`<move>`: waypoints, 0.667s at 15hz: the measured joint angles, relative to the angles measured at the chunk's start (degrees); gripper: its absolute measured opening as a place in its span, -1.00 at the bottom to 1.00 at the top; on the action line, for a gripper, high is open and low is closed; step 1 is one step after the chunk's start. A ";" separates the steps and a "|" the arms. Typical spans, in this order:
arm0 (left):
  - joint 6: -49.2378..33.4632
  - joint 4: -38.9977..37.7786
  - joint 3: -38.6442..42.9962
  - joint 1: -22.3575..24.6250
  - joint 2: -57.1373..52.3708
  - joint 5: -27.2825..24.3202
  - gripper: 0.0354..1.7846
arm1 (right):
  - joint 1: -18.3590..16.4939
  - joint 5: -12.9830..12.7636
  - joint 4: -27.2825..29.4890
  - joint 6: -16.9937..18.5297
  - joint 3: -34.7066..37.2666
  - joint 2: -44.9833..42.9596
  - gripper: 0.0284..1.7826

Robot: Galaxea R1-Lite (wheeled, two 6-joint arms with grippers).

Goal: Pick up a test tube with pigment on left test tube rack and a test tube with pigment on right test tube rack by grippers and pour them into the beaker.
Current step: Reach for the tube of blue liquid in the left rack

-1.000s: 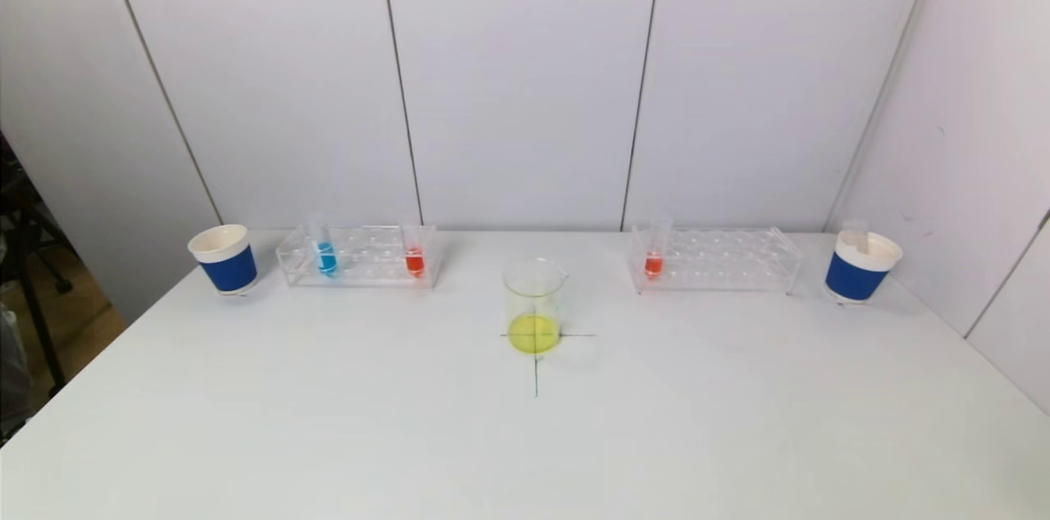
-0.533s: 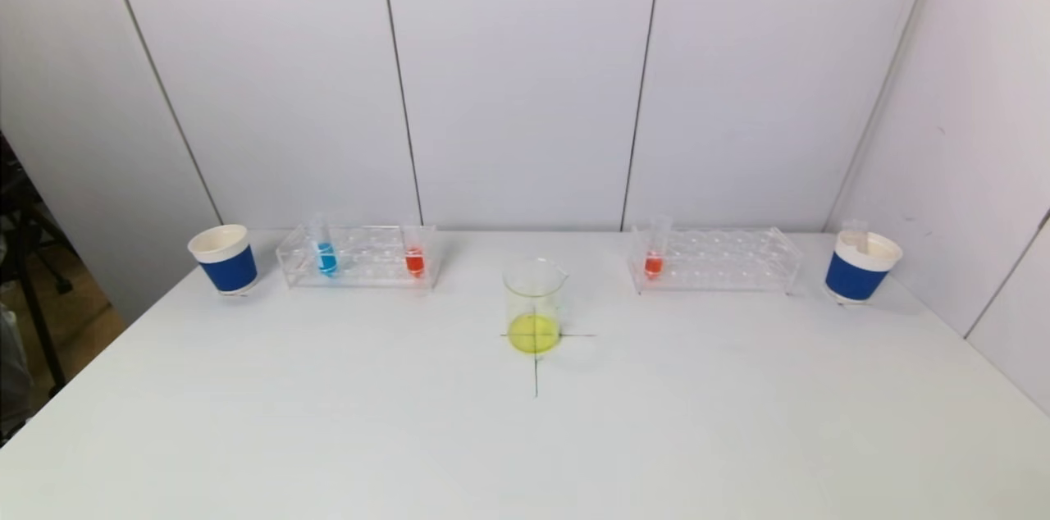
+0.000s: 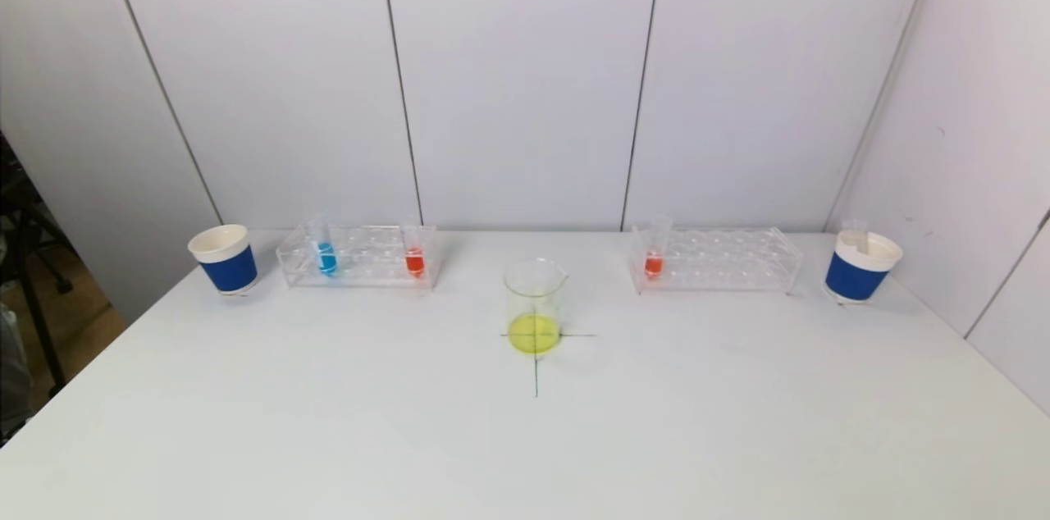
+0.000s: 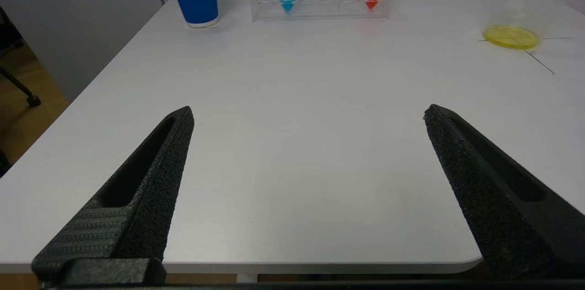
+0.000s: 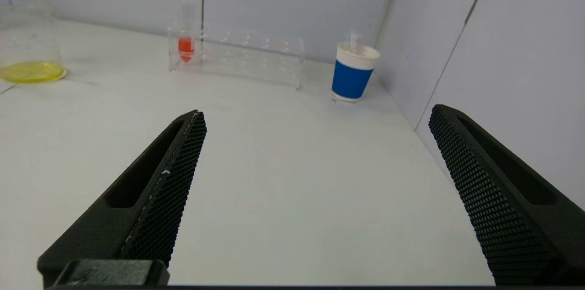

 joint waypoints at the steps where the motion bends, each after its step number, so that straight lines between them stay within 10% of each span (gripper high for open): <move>1: 0.00 0.02 0.00 0.02 0.00 0.02 0.98 | 0.00 1.23 1.54 0.41 0.00 -0.05 0.99; 10: 0.00 0.02 0.00 0.00 0.00 0.00 0.98 | 0.00 2.49 6.41 6.38 -0.16 -0.16 0.99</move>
